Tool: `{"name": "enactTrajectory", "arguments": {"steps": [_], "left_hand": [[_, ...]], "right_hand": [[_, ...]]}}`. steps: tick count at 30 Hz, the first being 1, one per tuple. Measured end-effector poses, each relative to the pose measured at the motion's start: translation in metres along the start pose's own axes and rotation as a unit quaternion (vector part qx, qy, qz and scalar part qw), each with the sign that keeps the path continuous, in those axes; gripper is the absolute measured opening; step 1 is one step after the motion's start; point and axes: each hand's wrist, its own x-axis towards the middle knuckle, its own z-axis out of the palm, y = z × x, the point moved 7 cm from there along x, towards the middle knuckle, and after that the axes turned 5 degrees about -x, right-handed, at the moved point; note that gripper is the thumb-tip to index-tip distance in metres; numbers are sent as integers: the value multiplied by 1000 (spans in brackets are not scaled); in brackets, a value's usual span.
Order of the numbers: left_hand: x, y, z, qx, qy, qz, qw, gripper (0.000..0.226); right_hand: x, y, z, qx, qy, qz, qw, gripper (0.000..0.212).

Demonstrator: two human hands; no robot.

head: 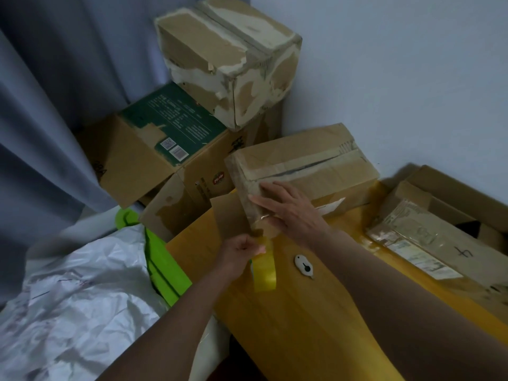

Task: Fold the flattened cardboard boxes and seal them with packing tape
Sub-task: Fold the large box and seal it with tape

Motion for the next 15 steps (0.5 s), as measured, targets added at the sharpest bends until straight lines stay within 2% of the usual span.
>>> {"name": "enactTrajectory", "arguments": {"steps": [4, 5, 7, 8, 9, 10, 12, 13, 15], "left_hand": [[-9, -4, -3, 35, 5, 16, 999, 26], [-13, -3, -3, 40, 8, 19, 999, 27], [-21, 5, 0, 42, 20, 36, 998, 28], [-26, 12, 3, 48, 25, 49, 997, 27], [-31, 18, 8, 60, 27, 61, 996, 27], [-35, 24, 14, 69, 25, 74, 995, 26], [-45, 36, 31, 72, 12, 97, 993, 21], [-49, 41, 40, 71, 3, 104, 992, 17], [-61, 51, 61, 66, -12, 117, 991, 16]], "right_hand": [[3, 0, -6, 50, 29, 6, 998, 72], [-2, -2, -14, 95, 65, 20, 993, 68], [-26, 6, -26, 203, 155, 99, 962, 45], [-41, 11, -25, 267, 167, 152, 937, 28], [-56, 15, -18, 347, 147, 199, 905, 15], [-70, 16, -7, 434, 107, 239, 862, 12], [-97, 13, 12, 570, 43, 299, 764, 26], [-110, 14, 16, 604, 30, 319, 729, 36], [-129, 16, 14, 635, 25, 334, 696, 43]]}}
